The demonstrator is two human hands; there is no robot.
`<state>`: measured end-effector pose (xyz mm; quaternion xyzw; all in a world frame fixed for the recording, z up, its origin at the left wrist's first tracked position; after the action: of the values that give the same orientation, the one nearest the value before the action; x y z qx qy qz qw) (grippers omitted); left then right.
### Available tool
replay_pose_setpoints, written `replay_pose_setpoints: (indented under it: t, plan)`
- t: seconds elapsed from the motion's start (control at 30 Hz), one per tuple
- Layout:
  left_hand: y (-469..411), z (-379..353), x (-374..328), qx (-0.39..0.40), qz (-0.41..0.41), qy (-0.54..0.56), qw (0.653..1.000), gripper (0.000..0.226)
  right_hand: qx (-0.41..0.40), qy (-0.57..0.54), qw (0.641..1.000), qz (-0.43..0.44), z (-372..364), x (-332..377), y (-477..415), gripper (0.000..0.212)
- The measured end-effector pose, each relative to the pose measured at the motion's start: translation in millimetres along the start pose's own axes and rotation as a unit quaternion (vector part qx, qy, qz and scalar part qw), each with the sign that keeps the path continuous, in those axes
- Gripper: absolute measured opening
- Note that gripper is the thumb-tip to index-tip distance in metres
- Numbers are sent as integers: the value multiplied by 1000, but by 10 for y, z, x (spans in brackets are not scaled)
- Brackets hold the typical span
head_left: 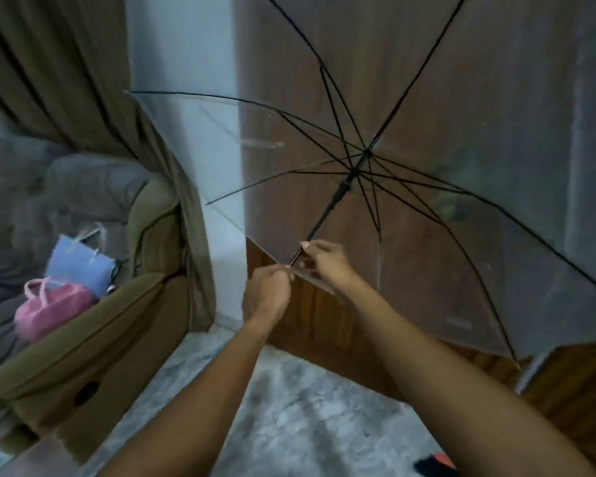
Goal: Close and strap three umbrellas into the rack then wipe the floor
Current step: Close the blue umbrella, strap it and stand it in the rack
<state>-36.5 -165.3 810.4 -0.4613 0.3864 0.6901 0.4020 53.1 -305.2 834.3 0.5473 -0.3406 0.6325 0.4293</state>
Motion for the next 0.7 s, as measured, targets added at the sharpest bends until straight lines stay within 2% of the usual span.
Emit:
replay_pose_setpoints:
  t: [0.07, 0.23, 0.33, 0.47, 0.63, 0.7]
  plan:
    - [171, -144, -291, 46, -26, -15, 998, 21, -58, -31, 998, 2, 466, 250, 299, 26]
    - [525, -538, -829, 147, -91, -43, 984, 31, -158, -120, 980, 29, 1445, 644, 1124, 20]
    - [793, -836, -1136, 186, -134, -68, 971, 34, -186, -161, 968, 42, 1827, 701, 1549, 17]
    - [1353, -1362, -1437, 242, -170, -109, 949, 35, -224, -195, 954, 44, 2417, 644, 2249, 26]
    - [2273, -2154, -1607, 349, -195, -142, 905, 33, -263, -274, 923, 60, 3211, 477, 3373, 19]
    - [2627, -2446, -1601, 396, -190, -156, 885, 33, -275, -331, 900, 75, 3460, 436, 3818, 23]
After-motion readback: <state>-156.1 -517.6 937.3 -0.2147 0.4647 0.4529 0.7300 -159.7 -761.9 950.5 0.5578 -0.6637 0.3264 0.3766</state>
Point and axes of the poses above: each hand's wrist, its own y-axis away from the middle knuckle, its own z-axis out of the back of the hand, x = y × z, the point moved 10 cm from there along -y, towards the middle knuckle, and after that the axes turned 12 degrees about x, right-handed, at the moved point
